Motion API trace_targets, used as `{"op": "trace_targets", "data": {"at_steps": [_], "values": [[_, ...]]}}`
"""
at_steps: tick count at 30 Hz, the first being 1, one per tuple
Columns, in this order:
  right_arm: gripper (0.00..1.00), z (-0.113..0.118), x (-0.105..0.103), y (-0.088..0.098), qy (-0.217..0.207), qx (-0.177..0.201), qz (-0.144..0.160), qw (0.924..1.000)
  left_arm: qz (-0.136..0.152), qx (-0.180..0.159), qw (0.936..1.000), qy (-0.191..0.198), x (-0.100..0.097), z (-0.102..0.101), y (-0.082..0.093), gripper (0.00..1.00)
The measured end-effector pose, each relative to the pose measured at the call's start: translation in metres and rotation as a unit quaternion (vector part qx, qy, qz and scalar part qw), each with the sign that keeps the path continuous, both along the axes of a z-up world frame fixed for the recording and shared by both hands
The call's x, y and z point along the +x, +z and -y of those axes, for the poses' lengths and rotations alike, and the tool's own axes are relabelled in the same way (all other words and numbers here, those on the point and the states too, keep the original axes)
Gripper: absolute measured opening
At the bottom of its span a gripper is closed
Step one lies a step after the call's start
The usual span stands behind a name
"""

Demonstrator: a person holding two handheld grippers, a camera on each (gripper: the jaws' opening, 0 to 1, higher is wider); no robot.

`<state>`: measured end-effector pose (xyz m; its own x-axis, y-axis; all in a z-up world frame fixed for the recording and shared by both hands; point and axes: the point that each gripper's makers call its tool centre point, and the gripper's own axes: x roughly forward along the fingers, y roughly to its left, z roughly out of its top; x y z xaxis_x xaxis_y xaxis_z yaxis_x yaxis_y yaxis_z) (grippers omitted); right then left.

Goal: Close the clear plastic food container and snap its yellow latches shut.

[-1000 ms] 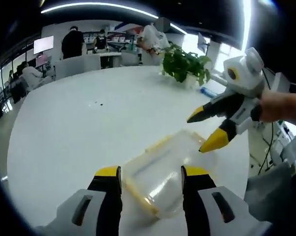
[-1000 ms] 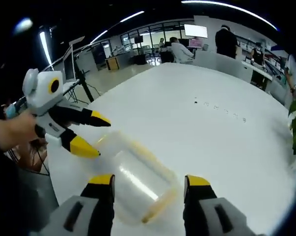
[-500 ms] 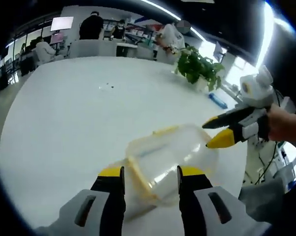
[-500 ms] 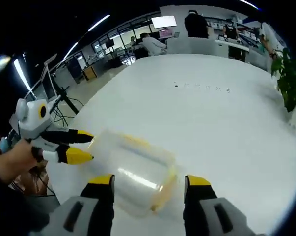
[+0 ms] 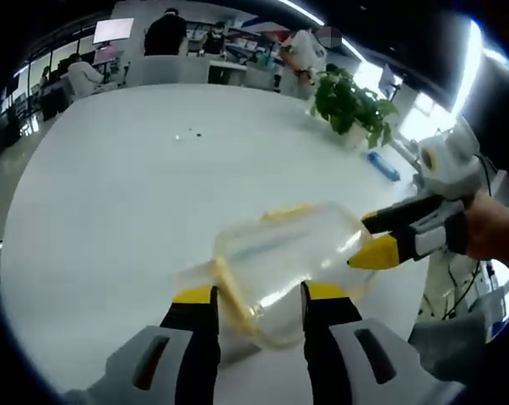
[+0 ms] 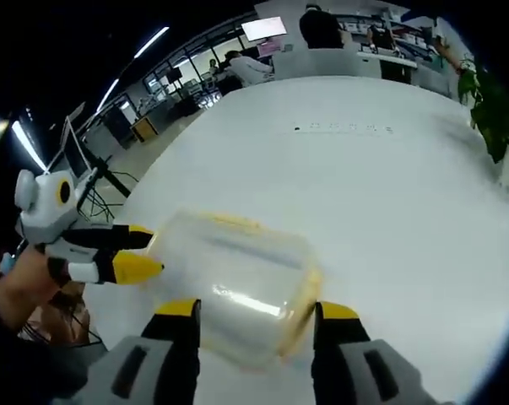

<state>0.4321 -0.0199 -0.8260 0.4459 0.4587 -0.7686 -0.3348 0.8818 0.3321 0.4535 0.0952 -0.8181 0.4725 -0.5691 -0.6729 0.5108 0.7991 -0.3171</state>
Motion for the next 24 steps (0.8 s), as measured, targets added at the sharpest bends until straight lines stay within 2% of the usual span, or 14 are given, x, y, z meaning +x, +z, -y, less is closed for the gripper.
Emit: {"op": "trace_targets", "data": {"at_steps": [2, 3, 4, 6, 8, 12, 14, 15, 16, 19, 24], "values": [[0.49, -0.002, -0.002, 0.000, 0.000, 0.002, -0.009, 1.0000, 0.003, -0.006, 1.0000, 0.005, 0.000, 0.000, 0.000, 0.34], [0.49, -0.007, -0.001, 0.002, -0.020, 0.011, -0.007, 0.9997, 0.001, -0.011, 0.9999, 0.008, 0.000, -0.002, 0.001, 0.33], [0.48, -0.010, -0.008, 0.003, -0.002, 0.009, -0.017, 0.9998, -0.002, -0.015, 0.9998, 0.014, 0.000, -0.003, 0.001, 0.33], [0.48, -0.008, -0.009, 0.003, -0.004, 0.008, -0.021, 0.9997, -0.011, -0.022, 0.9993, 0.030, 0.000, -0.002, 0.001, 0.32], [0.49, -0.010, -0.008, 0.002, -0.012, 0.003, -0.016, 0.9998, -0.027, -0.020, 0.9981, 0.052, 0.001, -0.002, 0.000, 0.31], [0.49, -0.008, -0.006, 0.001, -0.023, 0.005, -0.008, 0.9997, -0.035, -0.020, 0.9980, 0.049, 0.000, -0.002, -0.002, 0.31], [0.49, -0.008, -0.004, 0.001, -0.024, 0.004, -0.008, 0.9997, -0.048, -0.039, 0.9959, 0.066, -0.002, -0.003, -0.004, 0.29], [0.49, -0.009, -0.004, 0.001, -0.023, 0.004, -0.006, 0.9997, -0.102, -0.054, 0.9876, 0.105, -0.016, -0.006, -0.009, 0.29], [0.49, -0.008, -0.002, 0.000, -0.026, 0.004, -0.005, 0.9997, -0.056, -0.046, 0.9942, 0.079, -0.010, -0.006, -0.008, 0.29], [0.50, -0.007, -0.002, 0.000, -0.028, 0.005, 0.000, 0.9996, -0.048, -0.045, 0.9939, 0.088, -0.008, -0.002, -0.008, 0.29], [0.50, -0.007, 0.000, -0.001, -0.027, 0.005, 0.003, 0.9996, -0.051, -0.046, 0.9937, 0.089, -0.003, 0.000, -0.007, 0.30]]}}
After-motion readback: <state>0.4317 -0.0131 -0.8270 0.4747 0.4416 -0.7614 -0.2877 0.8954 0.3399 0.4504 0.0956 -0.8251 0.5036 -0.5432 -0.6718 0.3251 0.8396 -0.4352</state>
